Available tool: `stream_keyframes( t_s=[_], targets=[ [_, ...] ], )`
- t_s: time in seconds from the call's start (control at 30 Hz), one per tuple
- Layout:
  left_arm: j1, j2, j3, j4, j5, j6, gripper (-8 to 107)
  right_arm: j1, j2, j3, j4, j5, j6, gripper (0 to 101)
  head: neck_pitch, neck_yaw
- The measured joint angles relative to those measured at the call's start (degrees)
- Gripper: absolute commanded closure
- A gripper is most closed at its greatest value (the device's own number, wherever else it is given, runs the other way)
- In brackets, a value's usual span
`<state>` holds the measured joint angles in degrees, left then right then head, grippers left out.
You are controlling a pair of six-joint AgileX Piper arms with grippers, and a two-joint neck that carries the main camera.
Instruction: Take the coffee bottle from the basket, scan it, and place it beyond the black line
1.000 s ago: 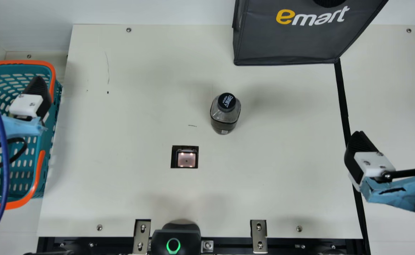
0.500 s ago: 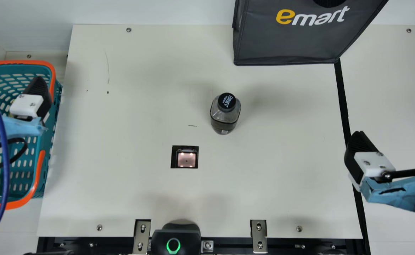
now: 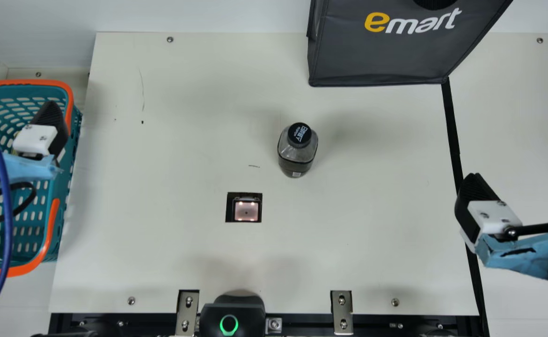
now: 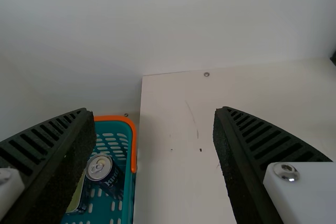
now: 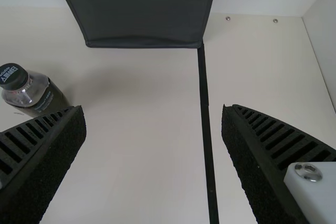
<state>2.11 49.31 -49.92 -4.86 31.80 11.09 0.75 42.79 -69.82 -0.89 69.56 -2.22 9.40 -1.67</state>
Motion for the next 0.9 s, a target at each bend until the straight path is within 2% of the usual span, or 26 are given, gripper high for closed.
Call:
stream_keyframes(
  t_s=[0.47, 0.9],
  targets=[
    [0.0, 0.0, 0.0, 0.0, 0.0, 0.0, 9, 6.04, 7.89, -7.43, -1.05, -1.64, 1.34, 10, 0.09, 0.0],
    [0.0, 0.0, 0.0, 0.0, 0.0, 0.0, 9, 16.31, 12.72, -9.67, -5.18, -2.2, 5.17, 10, 0.0, 0.0]
  ],
)
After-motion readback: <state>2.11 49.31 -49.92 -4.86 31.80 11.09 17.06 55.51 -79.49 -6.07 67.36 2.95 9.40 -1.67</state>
